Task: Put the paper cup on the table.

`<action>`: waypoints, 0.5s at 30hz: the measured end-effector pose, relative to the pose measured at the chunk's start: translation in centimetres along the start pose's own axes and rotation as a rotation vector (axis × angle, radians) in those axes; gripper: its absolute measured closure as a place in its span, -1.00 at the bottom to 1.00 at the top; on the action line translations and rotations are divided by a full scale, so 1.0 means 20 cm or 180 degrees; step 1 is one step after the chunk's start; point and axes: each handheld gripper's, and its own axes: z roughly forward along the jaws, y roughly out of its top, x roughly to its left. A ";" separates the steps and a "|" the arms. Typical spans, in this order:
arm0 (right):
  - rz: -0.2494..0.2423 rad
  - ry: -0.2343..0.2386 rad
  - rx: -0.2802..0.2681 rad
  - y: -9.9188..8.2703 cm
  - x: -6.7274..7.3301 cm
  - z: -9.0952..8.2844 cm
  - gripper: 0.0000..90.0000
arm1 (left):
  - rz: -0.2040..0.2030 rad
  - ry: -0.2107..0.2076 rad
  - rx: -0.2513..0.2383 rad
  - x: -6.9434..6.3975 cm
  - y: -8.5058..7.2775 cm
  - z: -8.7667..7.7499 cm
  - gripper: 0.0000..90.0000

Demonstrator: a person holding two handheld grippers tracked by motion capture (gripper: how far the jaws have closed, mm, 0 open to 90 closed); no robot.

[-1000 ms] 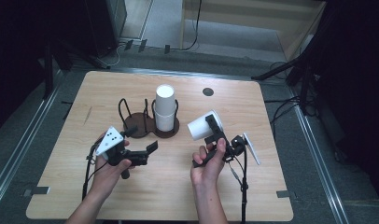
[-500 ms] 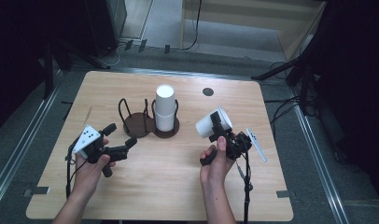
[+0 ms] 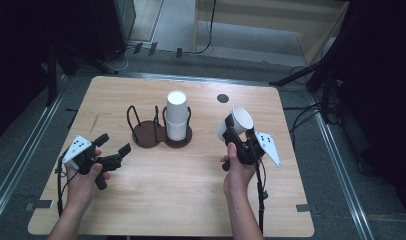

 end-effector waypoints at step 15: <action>-0.1076 -0.0122 -0.0105 0.06 -0.02 0.12 -0.40 | 0.0334 0.0687 0.0229 0.17 -0.08 -0.09 -0.96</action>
